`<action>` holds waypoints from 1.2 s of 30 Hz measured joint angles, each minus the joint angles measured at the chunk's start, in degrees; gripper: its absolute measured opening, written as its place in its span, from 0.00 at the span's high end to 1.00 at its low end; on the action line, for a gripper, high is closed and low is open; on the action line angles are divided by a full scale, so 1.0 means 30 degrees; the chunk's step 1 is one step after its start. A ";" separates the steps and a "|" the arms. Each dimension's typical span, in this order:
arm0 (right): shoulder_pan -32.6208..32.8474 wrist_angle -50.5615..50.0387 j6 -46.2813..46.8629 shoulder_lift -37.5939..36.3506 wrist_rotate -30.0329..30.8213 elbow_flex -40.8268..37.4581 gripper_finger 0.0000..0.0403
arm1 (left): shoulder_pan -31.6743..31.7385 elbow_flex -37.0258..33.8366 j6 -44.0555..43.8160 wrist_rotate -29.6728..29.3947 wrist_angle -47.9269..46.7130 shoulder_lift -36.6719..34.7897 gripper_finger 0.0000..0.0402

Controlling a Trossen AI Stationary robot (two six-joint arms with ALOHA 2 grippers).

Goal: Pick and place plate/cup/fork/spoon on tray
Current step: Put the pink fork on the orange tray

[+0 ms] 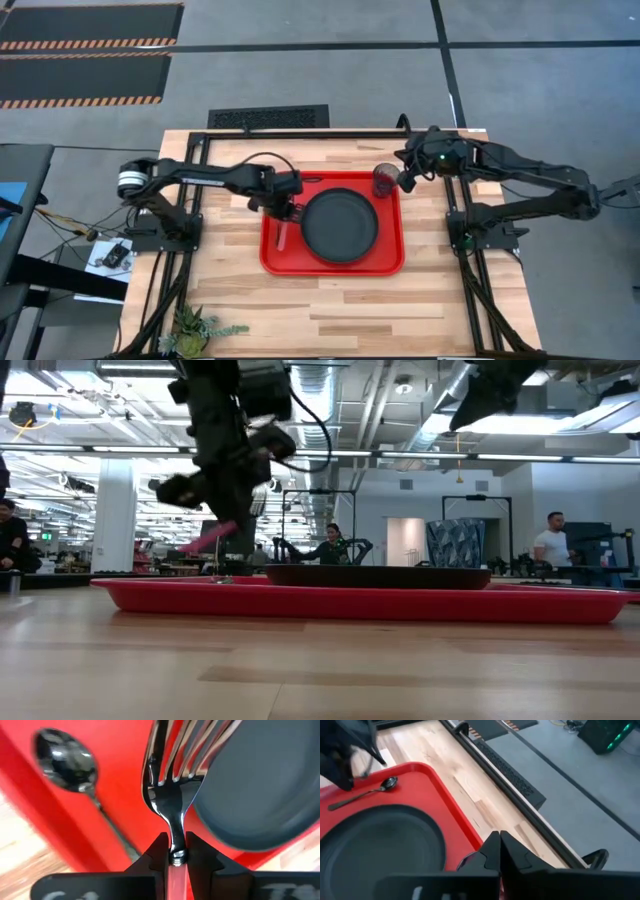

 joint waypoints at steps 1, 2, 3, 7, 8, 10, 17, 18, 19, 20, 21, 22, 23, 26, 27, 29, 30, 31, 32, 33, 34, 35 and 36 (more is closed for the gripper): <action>0.0000 0.0000 -0.0059 -0.0066 0.0007 0.0000 0.98 | 0.0033 0.0000 -0.0125 0.0138 0.0081 0.0285 0.94; 0.0000 0.0000 -0.0063 -0.0084 0.0007 0.0000 0.98 | 0.0082 0.0007 -0.0240 0.0249 0.0123 0.0654 0.94; 0.0000 0.0000 -0.0070 -0.0072 0.0007 0.0000 0.99 | 0.0174 0.0015 -0.0378 0.0305 0.0233 0.0993 0.94; 0.0015 -0.0030 -0.0435 -0.0062 0.0014 0.0000 0.98 | 0.0610 0.0015 -0.0603 0.0248 0.1001 0.2090 0.94; 0.0022 -0.0044 -0.0671 -0.0054 0.0014 0.0000 0.97 | 0.0705 0.0015 -0.0606 0.0231 0.1225 0.2350 0.94; 0.0054 -0.0036 -0.0903 -0.0026 0.0023 0.0000 0.97 | 0.0904 0.0007 -0.0658 0.0188 0.1566 0.2638 0.94; 0.0022 -0.0029 -0.1318 -0.0048 0.0021 0.0000 0.98 | 0.1606 0.0029 -0.0485 -0.0734 0.1984 0.2854 0.94; 0.0022 -0.0011 -0.1438 -0.0048 0.0027 0.0000 0.99 | 0.1679 0.0029 -0.0371 -0.0796 0.1962 0.2854 0.94; 0.0022 0.0020 -0.1513 -0.0048 0.0036 0.0000 0.98 | 0.1723 0.0029 -0.0290 -0.0829 0.1983 0.2854 0.94; 0.0022 0.0042 -0.1558 -0.0048 0.0036 0.0000 0.98 | 0.1723 0.0029 -0.0264 -0.0888 0.1996 0.2854 0.94; 0.0010 0.0067 -0.1581 -0.0048 0.0043 0.0000 0.98 | 0.1722 0.0029 -0.0176 -0.0952 0.2010 0.2854 0.94; 0.0007 0.0130 -0.1606 -0.0048 0.0043 0.0000 0.98 | 0.1710 0.0029 -0.0118 -0.1071 0.2019 0.2854 0.94; 0.0007 0.0211 -0.1629 -0.0048 0.0043 0.0000 0.97 | 0.1671 0.0029 -0.0112 -0.1264 0.2019 0.2854 0.94; 0.0015 0.0322 -0.1622 -0.0048 0.0050 0.0000 0.97 | 0.1627 0.0029 -0.0203 -0.1702 0.2049 0.2854 0.94; 0.0015 0.0364 -0.1622 -0.0048 0.0055 0.0000 0.98 | 0.1627 0.0029 -0.0196 -0.1723 0.2109 0.2854 0.94; 0.0015 0.0447 -0.1625 -0.0048 0.0072 0.0000 0.98 | 0.1627 0.0029 -0.0190 -0.1766 0.2251 0.2854 0.94; 0.0015 0.0484 -0.1622 -0.0048 0.0080 0.0000 0.98 | 0.1604 0.0029 -0.0200 -0.1834 0.2274 0.2849 0.94; 0.0015 0.0486 -0.1622 -0.0048 0.0081 0.0000 0.98 | 0.1573 0.0029 -0.0297 -0.1901 0.2271 0.2847 0.94; 0.0015 0.0485 -0.1622 -0.0048 0.0087 0.0000 0.98 | 0.1524 0.0029 -0.0457 -0.1948 0.2267 0.2847 0.94; 0.0015 0.0484 -0.1622 -0.0048 0.0087 0.0001 0.98 | 0.1484 0.0029 -0.0610 -0.1916 0.2259 0.2847 0.94; 0.0015 0.0482 -0.1621 -0.0048 0.0087 0.0000 0.98 | 0.1465 0.0029 -0.0705 -0.1761 0.2259 0.2847 0.94; 0.0015 0.0488 -0.1621 -0.0048 0.0087 0.0000 0.98 | 0.1429 0.0029 -0.0759 -0.1501 0.2259 0.2847 0.94; 0.0015 0.0481 -0.1616 -0.0048 0.0087 0.0003 0.98 | 0.1378 0.0029 -0.0815 -0.1283 0.2257 0.2847 0.94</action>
